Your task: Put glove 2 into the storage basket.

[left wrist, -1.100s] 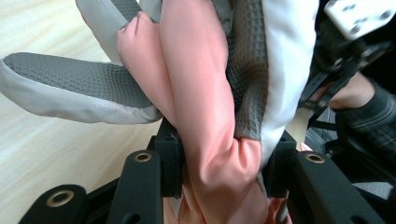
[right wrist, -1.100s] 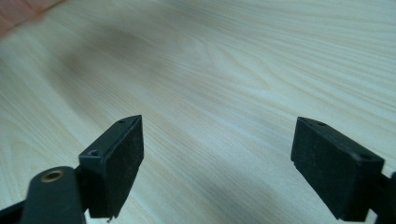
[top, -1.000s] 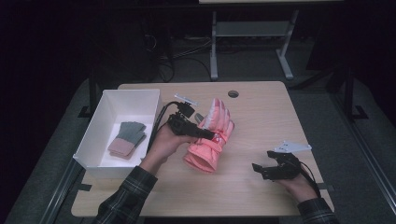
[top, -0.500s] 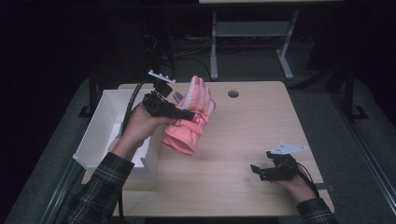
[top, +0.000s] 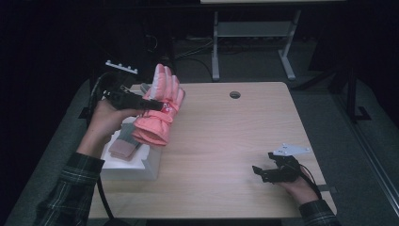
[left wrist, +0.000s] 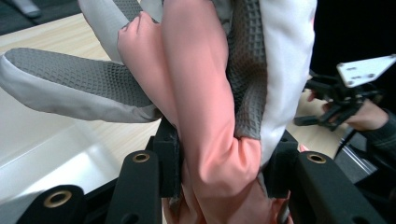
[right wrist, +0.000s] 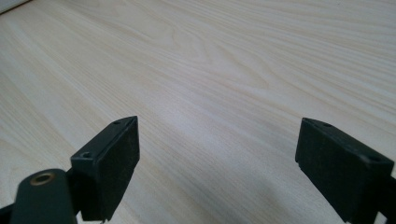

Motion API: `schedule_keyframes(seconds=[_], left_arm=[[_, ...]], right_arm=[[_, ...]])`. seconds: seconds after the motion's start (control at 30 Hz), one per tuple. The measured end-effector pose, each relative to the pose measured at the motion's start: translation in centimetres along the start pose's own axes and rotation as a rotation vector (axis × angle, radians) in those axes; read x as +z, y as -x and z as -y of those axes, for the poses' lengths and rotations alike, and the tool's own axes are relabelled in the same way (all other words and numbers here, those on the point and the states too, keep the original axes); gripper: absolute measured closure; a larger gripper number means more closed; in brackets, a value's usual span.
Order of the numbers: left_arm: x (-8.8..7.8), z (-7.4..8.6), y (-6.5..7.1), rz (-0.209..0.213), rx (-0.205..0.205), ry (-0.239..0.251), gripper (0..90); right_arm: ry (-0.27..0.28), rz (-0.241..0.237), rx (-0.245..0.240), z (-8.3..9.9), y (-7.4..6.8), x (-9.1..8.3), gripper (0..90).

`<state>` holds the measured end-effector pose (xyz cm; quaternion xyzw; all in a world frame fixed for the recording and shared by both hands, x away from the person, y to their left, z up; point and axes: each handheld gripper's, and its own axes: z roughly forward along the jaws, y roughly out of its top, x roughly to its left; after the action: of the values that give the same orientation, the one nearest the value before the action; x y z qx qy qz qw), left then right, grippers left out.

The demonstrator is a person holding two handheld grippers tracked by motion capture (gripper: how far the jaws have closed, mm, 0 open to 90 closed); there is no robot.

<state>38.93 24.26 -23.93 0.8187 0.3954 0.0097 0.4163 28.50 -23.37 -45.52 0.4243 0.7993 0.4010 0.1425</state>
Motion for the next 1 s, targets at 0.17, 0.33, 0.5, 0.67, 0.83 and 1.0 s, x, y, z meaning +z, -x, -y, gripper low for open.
schedule_keyframes(seconds=[0.17, 0.33, 0.5, 0.67, 0.83, 1.0], left_arm=[[-2.2, 1.1, -1.9, -0.035, -0.041, 0.03, 57.6], [-3.4, 2.3, -4.3, -0.087, -0.083, 0.038, 57.6], [-2.5, 3.8, -6.2, -0.117, -0.108, 0.003, 57.5], [-0.8, 5.3, -8.0, -0.125, -0.14, -0.03, 57.3], [1.3, 6.6, -9.3, -0.147, -0.166, -0.081, 57.0], [3.4, 7.9, -10.3, -0.141, -0.178, -0.124, 56.8]], right_arm=[[-0.001, 0.001, -0.006, 0.0, -0.1, 0.1, 13.6], [-0.006, 0.008, 0.001, 0.0, -0.1, 0.1, 13.6], [-0.002, 0.011, -0.003, 0.0, 0.0, 0.1, 13.6], [0.004, 0.017, -0.005, 0.0, 0.1, 0.0, 13.7], [0.004, 0.018, -0.005, 0.0, 0.1, 0.1, 13.7], [-0.001, 0.018, -0.012, 0.0, 0.1, 0.0, 13.7]])
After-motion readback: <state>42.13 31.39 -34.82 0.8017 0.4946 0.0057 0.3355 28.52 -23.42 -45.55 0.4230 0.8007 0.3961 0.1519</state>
